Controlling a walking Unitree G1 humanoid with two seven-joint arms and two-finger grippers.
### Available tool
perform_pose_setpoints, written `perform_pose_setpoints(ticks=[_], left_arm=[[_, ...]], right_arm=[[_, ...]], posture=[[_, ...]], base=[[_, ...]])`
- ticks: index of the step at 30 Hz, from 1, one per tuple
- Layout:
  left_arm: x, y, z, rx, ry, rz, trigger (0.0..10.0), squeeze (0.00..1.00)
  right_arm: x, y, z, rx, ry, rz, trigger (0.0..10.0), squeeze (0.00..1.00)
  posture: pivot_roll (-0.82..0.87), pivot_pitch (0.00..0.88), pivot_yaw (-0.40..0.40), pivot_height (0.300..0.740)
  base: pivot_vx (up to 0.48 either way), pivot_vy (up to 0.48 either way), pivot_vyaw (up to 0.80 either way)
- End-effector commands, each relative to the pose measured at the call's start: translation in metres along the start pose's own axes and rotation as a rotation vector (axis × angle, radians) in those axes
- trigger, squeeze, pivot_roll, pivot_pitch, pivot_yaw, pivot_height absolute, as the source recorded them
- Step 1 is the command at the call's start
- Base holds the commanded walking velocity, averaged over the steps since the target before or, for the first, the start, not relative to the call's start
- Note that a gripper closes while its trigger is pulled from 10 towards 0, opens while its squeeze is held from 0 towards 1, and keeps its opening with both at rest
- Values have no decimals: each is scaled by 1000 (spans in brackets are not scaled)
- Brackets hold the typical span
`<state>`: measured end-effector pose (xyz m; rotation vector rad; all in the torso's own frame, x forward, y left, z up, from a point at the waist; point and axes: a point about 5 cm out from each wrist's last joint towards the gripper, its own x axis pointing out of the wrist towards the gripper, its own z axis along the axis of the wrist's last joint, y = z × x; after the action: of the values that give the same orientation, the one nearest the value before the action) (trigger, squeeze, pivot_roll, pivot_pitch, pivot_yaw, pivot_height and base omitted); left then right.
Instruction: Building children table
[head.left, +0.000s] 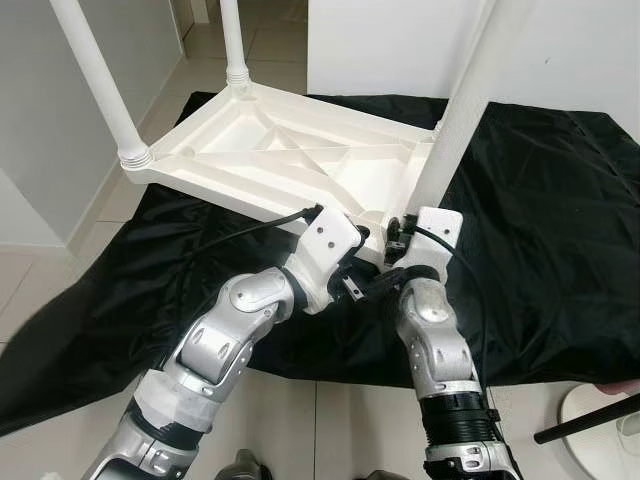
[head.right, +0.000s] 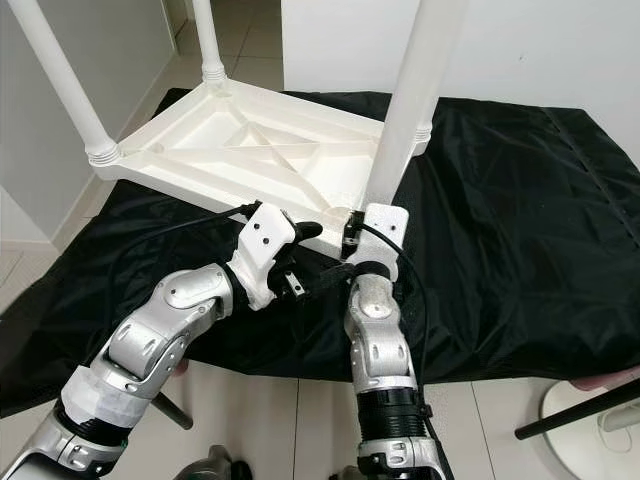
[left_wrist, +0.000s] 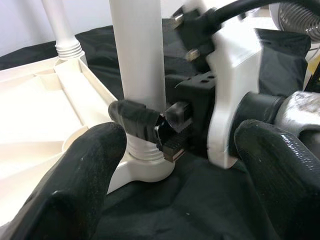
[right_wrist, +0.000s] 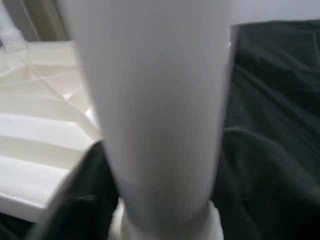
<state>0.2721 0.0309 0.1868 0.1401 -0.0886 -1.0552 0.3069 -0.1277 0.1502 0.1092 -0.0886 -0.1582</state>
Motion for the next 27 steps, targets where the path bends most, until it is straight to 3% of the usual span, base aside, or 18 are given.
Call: perform_pose_setpoints(ticks=[1, 3, 4, 13, 24, 25, 27], left_arm=[[0, -1, -2, -2, 12, -47, 10000, 0], [-1, -1, -2, -1, 4, -37, 10000, 0], [-1, 2, 0, 0, -14, -3, 10000, 0], [-1, 8, 1, 0, -43, 50, 10000, 0], [-2, 32, 14, 19, -102, 132, 10000, 0], [-1, 36, 14, 16, -106, 151, 10000, 0], [-1, 36, 14, 16, -106, 151, 10000, 0]], right_arm=[[-7, -6, 3, 41, -37, -6, 10000, 1000], [-10, -13, 3, 25, -43, -34, 10000, 1000], [-16, -24, 4, 5, -62, -74, 10000, 0], [-29, -29, 1, -11, -78, -39, 10000, 0], [-62, -45, -14, -81, -51, 83, 10000, 0], [-66, -46, -16, -77, -41, 124, 8510, 0], [-66, -46, -16, -77, -41, 124, 8510, 0]], posture=[[-26, 0, 35, 740], [-25, 0, 25, 740], [-26, 0, 19, 740], [-33, 0, 15, 740], [-47, 0, 24, 740], [-50, 0, 33, 740], [-50, 0, 33, 740]], base=[[0, 0, 0], [0, 0, 0], [0, 0, 0], [0, 0, 0], [0, 0, 0], [0, 0, 0], [0, 0, 0]])
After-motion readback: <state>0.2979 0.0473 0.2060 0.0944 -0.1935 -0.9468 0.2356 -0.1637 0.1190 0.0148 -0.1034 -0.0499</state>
